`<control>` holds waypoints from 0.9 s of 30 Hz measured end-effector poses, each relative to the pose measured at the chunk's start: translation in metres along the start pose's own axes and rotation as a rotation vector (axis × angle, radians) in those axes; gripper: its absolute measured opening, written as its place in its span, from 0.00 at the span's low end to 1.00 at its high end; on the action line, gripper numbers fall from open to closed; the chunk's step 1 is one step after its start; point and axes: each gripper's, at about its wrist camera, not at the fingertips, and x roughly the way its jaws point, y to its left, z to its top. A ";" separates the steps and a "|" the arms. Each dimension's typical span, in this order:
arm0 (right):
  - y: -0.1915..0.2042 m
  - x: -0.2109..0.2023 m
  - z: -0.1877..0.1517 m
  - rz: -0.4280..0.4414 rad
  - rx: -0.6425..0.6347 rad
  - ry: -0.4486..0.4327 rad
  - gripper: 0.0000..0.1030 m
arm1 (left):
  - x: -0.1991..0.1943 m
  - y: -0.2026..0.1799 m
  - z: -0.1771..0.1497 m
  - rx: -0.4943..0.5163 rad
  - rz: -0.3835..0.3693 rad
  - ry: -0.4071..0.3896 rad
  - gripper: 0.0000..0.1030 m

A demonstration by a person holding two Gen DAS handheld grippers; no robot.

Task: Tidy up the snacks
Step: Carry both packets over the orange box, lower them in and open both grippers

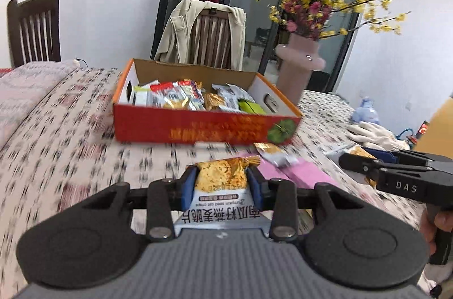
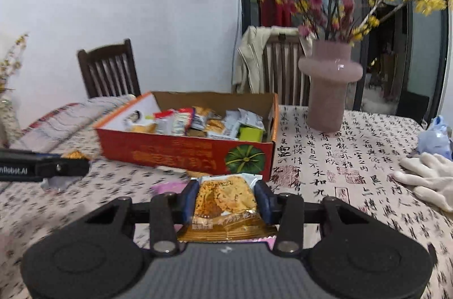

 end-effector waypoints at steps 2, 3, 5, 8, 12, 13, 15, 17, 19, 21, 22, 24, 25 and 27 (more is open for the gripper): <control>0.009 -0.025 -0.011 0.022 0.001 -0.020 0.41 | -0.019 -0.003 -0.015 -0.002 -0.008 0.004 0.38; 0.014 -0.037 -0.017 0.036 0.007 -0.028 0.41 | -0.029 -0.005 -0.024 -0.006 -0.008 0.004 0.38; 0.023 -0.059 -0.031 0.073 0.012 -0.044 0.41 | -0.046 -0.008 -0.041 -0.013 -0.002 0.011 0.38; 0.034 -0.082 -0.056 0.096 0.016 -0.033 0.41 | -0.071 -0.012 -0.065 -0.027 0.000 0.020 0.38; 0.048 -0.107 -0.089 0.110 0.028 -0.026 0.41 | -0.100 -0.020 -0.092 0.005 0.033 0.007 0.38; 0.051 -0.114 -0.097 0.116 0.028 -0.024 0.41 | -0.105 -0.021 -0.097 0.008 0.041 0.004 0.38; 0.056 -0.122 -0.107 0.119 0.028 -0.019 0.41 | -0.113 -0.022 -0.107 0.006 0.048 0.001 0.39; 0.062 -0.132 -0.118 0.125 0.021 -0.018 0.41 | -0.118 -0.022 -0.114 -0.002 0.055 0.001 0.38; 0.068 -0.140 -0.125 0.130 0.011 -0.019 0.41 | -0.125 -0.022 -0.120 -0.011 0.059 -0.002 0.38; 0.073 -0.147 -0.130 0.132 0.004 -0.023 0.41 | -0.130 -0.021 -0.123 -0.012 0.060 -0.008 0.39; 0.075 -0.150 -0.133 0.133 0.002 -0.026 0.41 | -0.133 -0.020 -0.126 -0.012 0.063 -0.014 0.39; 0.078 -0.155 -0.136 0.136 -0.001 -0.032 0.41 | -0.139 -0.021 -0.130 -0.010 0.069 -0.026 0.39; 0.080 -0.157 -0.138 0.136 -0.004 -0.035 0.41 | -0.141 -0.021 -0.132 -0.010 0.070 -0.029 0.39; 0.082 -0.161 -0.141 0.135 -0.007 -0.036 0.41 | -0.145 -0.020 -0.135 -0.014 0.071 -0.031 0.39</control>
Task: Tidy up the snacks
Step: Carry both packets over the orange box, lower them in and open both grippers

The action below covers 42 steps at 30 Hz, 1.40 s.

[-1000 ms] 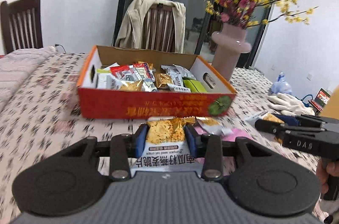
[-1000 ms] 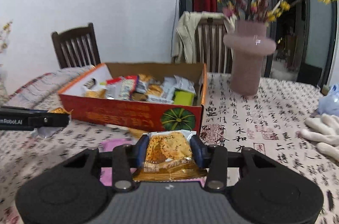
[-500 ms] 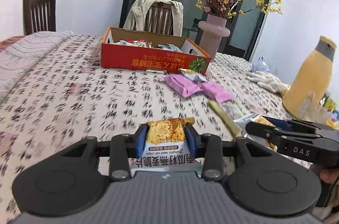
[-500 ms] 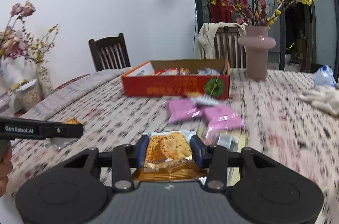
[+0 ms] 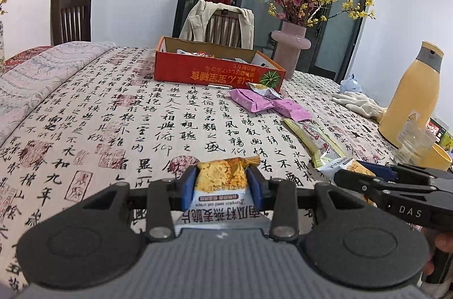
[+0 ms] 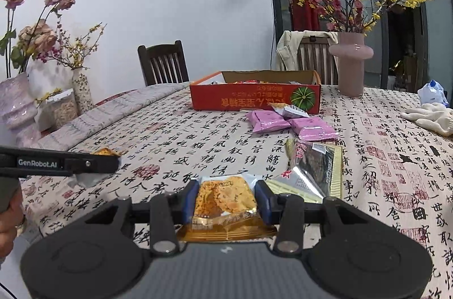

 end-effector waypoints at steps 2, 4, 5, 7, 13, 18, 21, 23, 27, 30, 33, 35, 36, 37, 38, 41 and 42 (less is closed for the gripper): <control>0.002 -0.003 -0.002 0.001 -0.002 -0.002 0.41 | -0.002 0.001 -0.002 -0.005 -0.001 0.001 0.39; 0.003 -0.005 -0.002 0.002 -0.002 -0.004 0.42 | -0.003 0.002 -0.003 -0.006 -0.003 0.002 0.39; 0.002 -0.005 -0.002 0.001 -0.002 -0.006 0.42 | -0.004 0.002 -0.002 -0.004 -0.002 0.001 0.39; 0.003 -0.007 -0.001 -0.001 -0.001 -0.009 0.42 | -0.005 0.003 -0.001 -0.003 -0.005 -0.004 0.39; 0.001 -0.003 0.001 -0.001 0.002 -0.003 0.42 | 0.002 0.005 0.000 -0.007 0.002 0.009 0.39; -0.003 0.006 0.004 -0.003 0.007 0.012 0.42 | 0.010 0.007 0.004 -0.011 0.002 0.019 0.39; -0.005 0.012 0.006 -0.005 0.012 0.019 0.42 | 0.016 0.008 0.006 -0.013 0.004 0.030 0.39; -0.006 0.016 0.007 -0.004 0.015 0.024 0.42 | 0.019 0.009 0.008 -0.015 0.003 0.036 0.39; -0.010 0.026 0.011 -0.005 0.019 0.041 0.42 | 0.029 0.013 0.013 -0.024 0.005 0.048 0.39; -0.012 0.033 0.017 -0.003 0.016 0.044 0.42 | 0.037 0.016 0.020 -0.029 0.008 0.057 0.39; -0.015 0.041 0.025 -0.003 0.016 0.045 0.42 | 0.046 0.020 0.028 -0.029 0.010 0.060 0.39; -0.016 0.048 0.030 -0.003 0.016 0.050 0.42 | 0.053 0.022 0.034 -0.032 0.013 0.063 0.39; -0.017 0.052 0.033 -0.002 0.017 0.053 0.42 | 0.057 0.023 0.038 -0.034 0.014 0.065 0.39; -0.018 0.056 0.036 0.000 0.018 0.057 0.42 | 0.061 0.024 0.041 -0.035 0.015 0.066 0.39; -0.020 0.059 0.038 0.001 0.019 0.058 0.42 | 0.064 0.025 0.044 -0.034 0.016 0.068 0.39; -0.024 0.071 0.048 -0.002 0.018 0.060 0.42 | 0.077 0.029 0.056 -0.028 0.017 0.071 0.39; -0.026 0.075 0.051 -0.003 0.018 0.061 0.42 | 0.081 0.029 0.060 -0.025 0.016 0.070 0.39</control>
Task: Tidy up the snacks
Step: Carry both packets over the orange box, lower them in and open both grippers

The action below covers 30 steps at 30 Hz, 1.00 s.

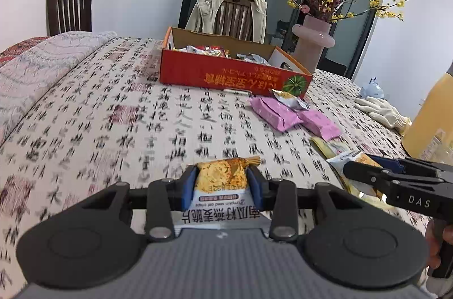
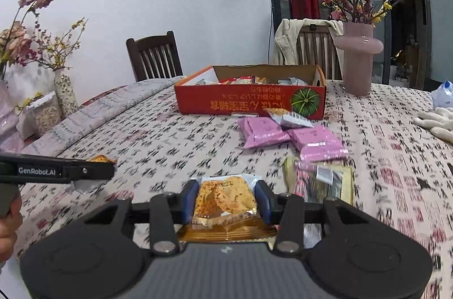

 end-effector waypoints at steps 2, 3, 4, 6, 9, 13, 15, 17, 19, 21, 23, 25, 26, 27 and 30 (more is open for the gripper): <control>-0.004 0.009 0.009 -0.003 -0.003 -0.001 0.42 | 0.009 0.001 0.010 0.007 -0.001 -0.002 0.39; -0.006 0.013 0.014 -0.003 -0.005 -0.001 0.42 | 0.013 0.000 0.014 0.011 -0.002 -0.004 0.39; -0.008 0.017 0.018 -0.002 -0.004 -0.001 0.42 | 0.018 0.001 0.020 0.015 -0.004 -0.007 0.39; -0.014 0.026 0.029 0.016 0.009 0.000 0.42 | 0.029 0.003 0.030 0.021 -0.004 -0.012 0.39; -0.021 0.040 0.043 0.026 0.017 0.003 0.42 | 0.043 0.004 0.046 0.032 -0.005 -0.015 0.39; -0.030 0.060 0.066 0.029 -0.003 0.002 0.42 | 0.062 0.004 0.073 0.065 -0.020 -0.026 0.39; -0.034 0.070 0.081 0.024 -0.021 -0.003 0.42 | 0.071 0.004 0.089 0.077 -0.043 -0.032 0.39; -0.039 0.081 0.098 0.010 -0.044 -0.012 0.42 | 0.082 0.003 0.109 0.095 -0.067 -0.047 0.39; -0.043 0.091 0.116 0.006 -0.067 -0.027 0.42 | 0.095 0.001 0.127 0.117 -0.061 -0.064 0.39; -0.049 0.102 0.137 0.005 -0.081 -0.050 0.42 | 0.111 -0.001 0.148 0.130 -0.055 -0.085 0.39; -0.056 0.118 0.157 0.001 -0.087 -0.066 0.42 | 0.129 -0.001 0.167 0.131 -0.048 -0.094 0.39; -0.065 0.137 0.174 0.004 -0.078 -0.070 0.42 | 0.152 -0.001 0.186 0.121 -0.044 -0.092 0.39; -0.070 0.148 0.183 0.011 -0.067 -0.069 0.42 | 0.163 -0.001 0.195 0.112 -0.041 -0.087 0.39; -0.076 0.159 0.191 0.018 -0.051 -0.067 0.42 | 0.175 0.000 0.203 0.103 -0.044 -0.077 0.39; -0.095 0.202 0.210 0.029 0.011 -0.040 0.42 | 0.207 0.002 0.219 0.072 -0.041 -0.047 0.39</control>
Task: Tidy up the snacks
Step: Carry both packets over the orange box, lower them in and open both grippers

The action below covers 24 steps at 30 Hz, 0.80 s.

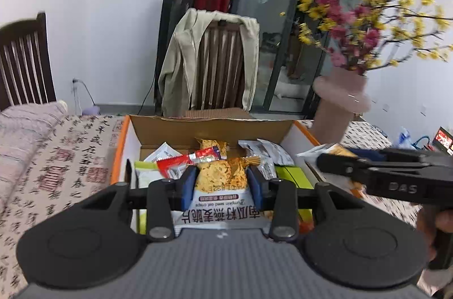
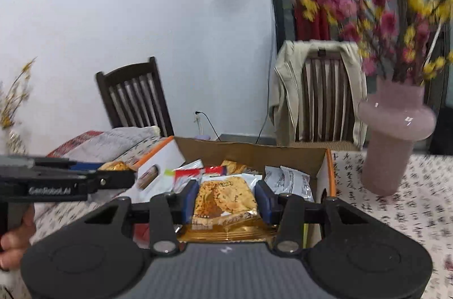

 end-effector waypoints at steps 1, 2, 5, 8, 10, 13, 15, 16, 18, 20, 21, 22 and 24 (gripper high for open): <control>-0.007 0.016 0.004 0.002 0.025 0.016 0.42 | 0.011 0.002 0.004 -0.006 0.001 0.010 0.39; -0.014 0.031 0.007 0.000 0.048 0.037 0.42 | 0.022 0.005 0.009 -0.013 0.004 0.018 0.39; -0.020 0.070 0.004 0.001 0.065 0.091 0.42 | 0.054 0.012 0.019 -0.024 0.001 0.044 0.39; -0.022 0.102 -0.008 0.011 0.074 0.158 0.44 | 0.081 0.012 0.024 -0.001 -0.018 0.043 0.39; -0.020 0.113 -0.017 0.015 0.054 0.187 0.53 | 0.097 0.008 0.028 -0.001 -0.026 0.053 0.39; -0.018 0.111 -0.024 0.014 0.044 0.185 0.63 | 0.114 0.001 0.035 -0.007 -0.097 0.052 0.47; -0.020 0.105 -0.024 -0.001 0.043 0.176 0.65 | 0.120 -0.005 0.037 0.011 -0.084 0.037 0.86; -0.021 0.100 -0.023 -0.009 0.040 0.172 0.67 | 0.118 -0.006 0.037 0.017 -0.063 0.014 0.89; -0.024 0.090 -0.020 -0.025 0.028 0.164 0.68 | 0.110 -0.008 0.036 0.032 -0.071 -0.004 0.90; -0.029 0.077 -0.018 -0.044 0.024 0.151 0.69 | 0.100 -0.008 0.035 0.037 -0.081 0.000 0.92; -0.031 0.072 -0.017 -0.051 0.028 0.147 0.70 | 0.094 -0.008 0.034 0.043 -0.071 -0.005 0.93; -0.033 0.066 -0.016 -0.057 0.034 0.142 0.70 | 0.087 -0.008 0.034 0.050 -0.063 -0.012 0.94; -0.035 0.055 -0.014 -0.069 0.044 0.133 0.70 | 0.072 -0.008 0.034 0.056 -0.046 -0.013 0.96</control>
